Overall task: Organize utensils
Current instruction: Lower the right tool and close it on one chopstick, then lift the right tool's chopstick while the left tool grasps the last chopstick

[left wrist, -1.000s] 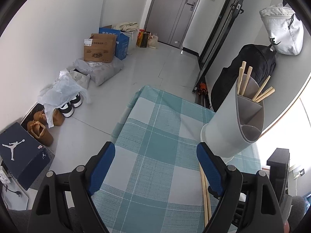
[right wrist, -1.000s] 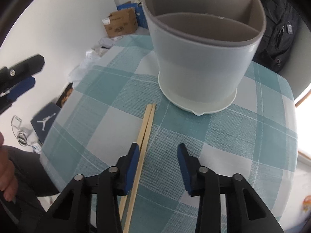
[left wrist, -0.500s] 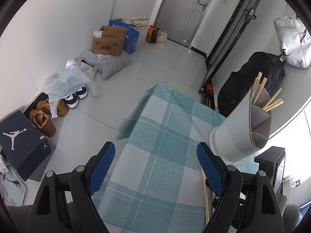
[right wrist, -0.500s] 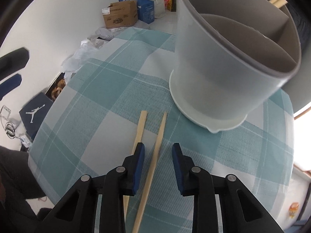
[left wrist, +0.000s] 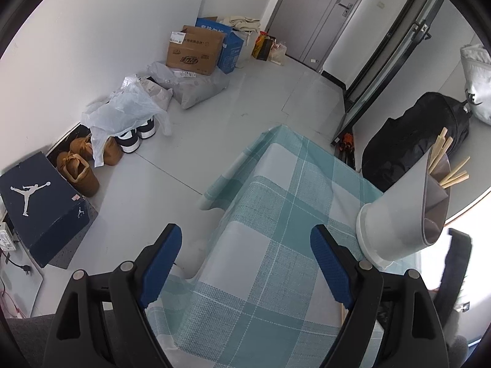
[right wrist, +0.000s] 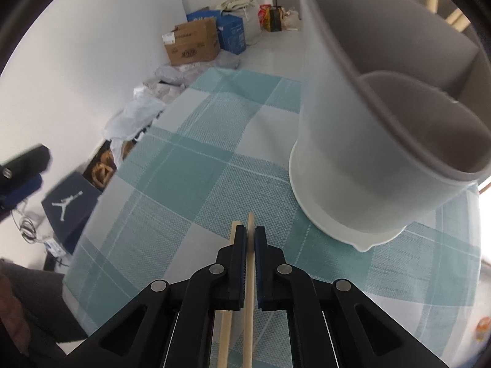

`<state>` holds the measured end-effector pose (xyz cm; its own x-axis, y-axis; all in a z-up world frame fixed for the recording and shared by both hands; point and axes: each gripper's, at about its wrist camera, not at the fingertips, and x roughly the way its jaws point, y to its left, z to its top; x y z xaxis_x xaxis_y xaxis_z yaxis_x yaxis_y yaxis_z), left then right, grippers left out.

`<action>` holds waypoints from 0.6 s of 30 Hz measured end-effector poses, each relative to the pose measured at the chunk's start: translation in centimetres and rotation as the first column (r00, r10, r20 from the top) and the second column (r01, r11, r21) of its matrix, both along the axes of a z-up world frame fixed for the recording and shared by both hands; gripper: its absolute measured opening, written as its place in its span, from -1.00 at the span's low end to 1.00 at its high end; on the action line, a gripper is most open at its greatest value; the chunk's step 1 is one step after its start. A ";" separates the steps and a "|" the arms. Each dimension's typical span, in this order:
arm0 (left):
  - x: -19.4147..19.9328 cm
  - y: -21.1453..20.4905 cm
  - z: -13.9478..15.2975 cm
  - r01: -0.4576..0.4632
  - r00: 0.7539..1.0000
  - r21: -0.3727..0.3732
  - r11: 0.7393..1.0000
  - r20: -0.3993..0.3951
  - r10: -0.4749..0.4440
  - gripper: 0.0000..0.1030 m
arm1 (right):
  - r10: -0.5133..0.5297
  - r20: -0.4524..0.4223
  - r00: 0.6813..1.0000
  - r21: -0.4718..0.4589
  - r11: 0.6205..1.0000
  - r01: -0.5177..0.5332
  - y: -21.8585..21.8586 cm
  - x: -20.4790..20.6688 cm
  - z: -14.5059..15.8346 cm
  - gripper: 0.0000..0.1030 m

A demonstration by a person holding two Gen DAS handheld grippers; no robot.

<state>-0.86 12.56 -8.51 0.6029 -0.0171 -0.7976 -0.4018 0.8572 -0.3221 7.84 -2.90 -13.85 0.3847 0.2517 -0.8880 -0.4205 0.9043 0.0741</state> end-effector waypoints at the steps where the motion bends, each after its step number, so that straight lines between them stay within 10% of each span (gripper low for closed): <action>1: 0.1 -0.3 -0.1 0.010 1.000 0.009 1.000 -0.010 -0.010 0.60 | -0.001 0.021 1.000 0.028 1.000 0.000 -0.3 -0.3 0.9 -0.92; 18: 4.0 -10.5 -2.5 0.337 0.925 0.086 0.938 -0.218 -0.313 0.60 | -0.229 0.143 0.963 0.355 0.920 0.166 -12.6 -4.2 9.1 -0.92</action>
<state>3.15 2.11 -11.00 0.4101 -0.0826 -0.9083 -0.1396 0.9785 -0.1520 3.63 -15.54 -4.78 0.6017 0.4259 -0.6757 -0.2702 0.9046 0.3296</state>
